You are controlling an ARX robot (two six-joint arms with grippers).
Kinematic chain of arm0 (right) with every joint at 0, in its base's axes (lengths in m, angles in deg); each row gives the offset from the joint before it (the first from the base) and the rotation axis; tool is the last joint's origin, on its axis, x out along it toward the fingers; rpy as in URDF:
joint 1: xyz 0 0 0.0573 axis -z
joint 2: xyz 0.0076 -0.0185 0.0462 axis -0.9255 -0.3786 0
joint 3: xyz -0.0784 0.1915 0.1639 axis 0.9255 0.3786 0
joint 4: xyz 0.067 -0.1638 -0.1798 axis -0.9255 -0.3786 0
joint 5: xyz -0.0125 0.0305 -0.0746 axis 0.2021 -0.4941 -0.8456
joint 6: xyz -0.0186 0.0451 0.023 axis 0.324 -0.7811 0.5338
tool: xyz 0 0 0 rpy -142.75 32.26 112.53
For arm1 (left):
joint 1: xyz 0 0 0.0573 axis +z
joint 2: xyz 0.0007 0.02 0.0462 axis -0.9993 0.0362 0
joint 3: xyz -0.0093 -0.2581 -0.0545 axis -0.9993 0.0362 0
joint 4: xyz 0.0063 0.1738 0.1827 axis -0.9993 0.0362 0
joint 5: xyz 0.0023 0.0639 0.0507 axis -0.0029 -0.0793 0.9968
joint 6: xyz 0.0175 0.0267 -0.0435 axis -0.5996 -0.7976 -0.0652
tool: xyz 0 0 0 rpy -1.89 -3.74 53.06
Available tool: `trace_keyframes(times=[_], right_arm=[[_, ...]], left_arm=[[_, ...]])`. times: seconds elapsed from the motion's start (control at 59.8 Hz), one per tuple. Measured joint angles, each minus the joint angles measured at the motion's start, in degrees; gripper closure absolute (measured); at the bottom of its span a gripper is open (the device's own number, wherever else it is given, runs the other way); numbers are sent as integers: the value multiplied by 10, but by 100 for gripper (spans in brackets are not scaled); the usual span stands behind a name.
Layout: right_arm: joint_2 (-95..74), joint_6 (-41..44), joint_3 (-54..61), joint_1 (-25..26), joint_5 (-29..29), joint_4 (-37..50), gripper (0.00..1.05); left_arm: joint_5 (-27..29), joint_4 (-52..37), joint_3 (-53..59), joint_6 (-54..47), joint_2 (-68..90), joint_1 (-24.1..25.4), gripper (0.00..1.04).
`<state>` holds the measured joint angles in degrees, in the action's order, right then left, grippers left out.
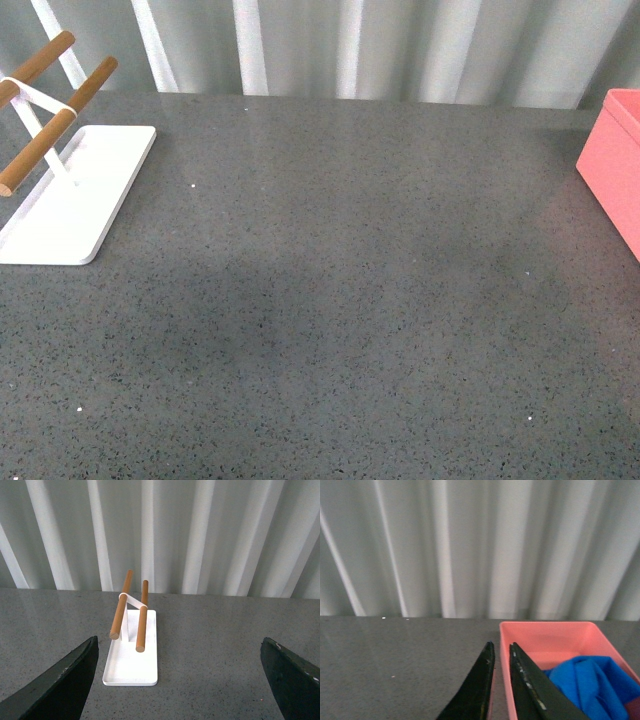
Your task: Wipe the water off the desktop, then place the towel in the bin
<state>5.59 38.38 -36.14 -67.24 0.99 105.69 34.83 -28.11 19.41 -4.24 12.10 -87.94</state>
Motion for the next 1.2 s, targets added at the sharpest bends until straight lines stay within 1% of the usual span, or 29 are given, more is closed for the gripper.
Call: trace_keyframes(times=[0.184,0.502,1.205], right_arm=[[46,-2,53,-3,-3,6,102],[109,-3,100,-4,-3,-8,102],[222,-3,140,-4,-5,-63,102]], left_arm=[[0,0,0,0,0,0,7],[0,0,0,0,0,0,7],[0,0,0,0,0,0,7]])
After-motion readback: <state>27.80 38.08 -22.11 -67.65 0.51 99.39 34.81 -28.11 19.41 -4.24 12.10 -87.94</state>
